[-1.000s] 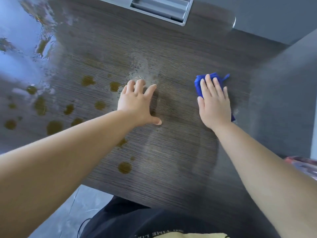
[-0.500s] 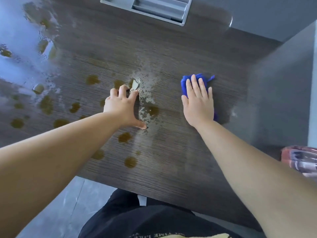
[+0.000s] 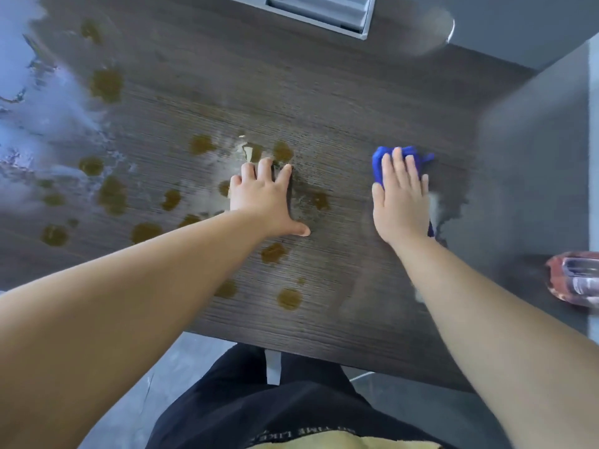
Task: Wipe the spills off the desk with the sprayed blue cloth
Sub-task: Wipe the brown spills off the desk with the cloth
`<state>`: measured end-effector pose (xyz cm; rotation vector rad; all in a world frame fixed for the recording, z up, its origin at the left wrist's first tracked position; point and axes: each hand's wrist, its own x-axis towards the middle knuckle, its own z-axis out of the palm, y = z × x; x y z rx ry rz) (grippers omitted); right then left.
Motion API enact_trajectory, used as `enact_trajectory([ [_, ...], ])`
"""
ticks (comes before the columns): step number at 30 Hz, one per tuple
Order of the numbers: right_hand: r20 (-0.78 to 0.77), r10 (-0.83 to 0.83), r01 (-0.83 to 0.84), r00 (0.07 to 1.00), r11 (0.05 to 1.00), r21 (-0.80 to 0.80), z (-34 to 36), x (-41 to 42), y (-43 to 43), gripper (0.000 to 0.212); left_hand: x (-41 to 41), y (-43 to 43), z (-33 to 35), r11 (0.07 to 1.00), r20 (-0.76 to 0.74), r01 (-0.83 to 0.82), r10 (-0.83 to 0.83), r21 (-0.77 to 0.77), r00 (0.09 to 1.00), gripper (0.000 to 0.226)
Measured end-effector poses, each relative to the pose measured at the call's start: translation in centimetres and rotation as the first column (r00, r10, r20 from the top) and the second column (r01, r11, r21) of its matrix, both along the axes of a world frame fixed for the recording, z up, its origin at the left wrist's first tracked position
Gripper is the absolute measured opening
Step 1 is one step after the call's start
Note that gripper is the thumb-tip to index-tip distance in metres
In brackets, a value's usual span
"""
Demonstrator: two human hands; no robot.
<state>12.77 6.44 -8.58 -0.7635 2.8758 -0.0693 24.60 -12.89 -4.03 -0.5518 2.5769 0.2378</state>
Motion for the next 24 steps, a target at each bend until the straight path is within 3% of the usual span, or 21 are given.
enact_trajectory([
  [2,-0.018,-0.207,0.207,0.978,0.978,-0.017,0.3,1.7,-3.3,0.056,0.4,-0.7,0.4,0.999,-0.021,0.019,-0.018,0.049,1.000,0.117],
  [3,-0.026,-0.170,0.170,0.985,0.985,-0.015,0.4,3.0,-4.5,0.057,0.7,-1.0,0.6,0.997,-0.041,0.029,-0.026,0.067,0.999,0.117],
  [5,-0.009,0.097,-0.097,0.995,0.995,-0.020,0.4,6.4,-5.5,0.057,1.5,-2.0,1.1,0.997,-0.090,0.041,-0.035,0.068,0.995,0.114],
  [7,0.015,0.398,-0.398,0.917,0.917,-0.023,0.4,8.6,-4.1,0.057,2.4,-3.1,1.4,0.998,-0.114,0.027,-0.022,0.048,0.993,0.111],
  [9,0.022,0.553,-0.554,0.833,0.833,0.011,0.5,7.3,-1.9,0.055,3.1,-4.0,1.6,0.999,-0.090,0.014,-0.010,0.038,0.996,0.110],
  [11,-0.029,0.433,-0.432,0.901,0.902,0.019,0.2,5.0,-0.7,0.054,3.7,-4.6,1.5,0.999,-0.059,0.018,-0.016,0.035,0.998,0.110],
  [13,-0.018,0.057,-0.057,0.998,0.998,0.004,0.1,2.9,-1.4,0.053,4.0,-4.4,1.2,0.998,-0.057,0.025,-0.022,0.053,0.998,0.108],
  [15,-0.020,-0.247,0.247,0.969,0.969,-0.006,0.0,2.6,-3.8,0.055,4.1,-3.7,0.7,0.996,-0.086,0.033,-0.026,0.081,0.996,0.102],
  [16,-0.017,-0.296,0.296,0.955,0.955,-0.011,0.1,3.3,-5.2,0.056,4.1,-3.3,0.4,0.995,-0.108,0.036,-0.026,0.092,0.994,0.098],
  [17,-0.013,-0.268,0.267,0.963,0.964,-0.007,0.2,4.4,-6.3,0.057,4.2,-3.0,0.2,0.995,-0.131,0.042,-0.030,0.094,0.991,0.093],
  [19,0.005,0.010,-0.009,1.000,1.000,-0.010,0.0,7.2,-6.6,0.057,4.3,-2.5,-0.3,0.996,-0.165,0.058,-0.045,0.074,0.985,0.086],
  [22,0.049,0.492,-0.492,0.869,0.871,-0.005,0.2,9.4,-2.1,0.054,4.6,-2.7,-0.6,0.993,-0.147,0.103,-0.094,0.057,0.985,0.093],
  [24,0.016,0.501,-0.501,0.865,0.865,0.010,0.1,7.3,1.4,0.054,4.5,-3.0,-0.4,0.988,-0.103,0.140,-0.133,0.067,0.986,0.098],
])
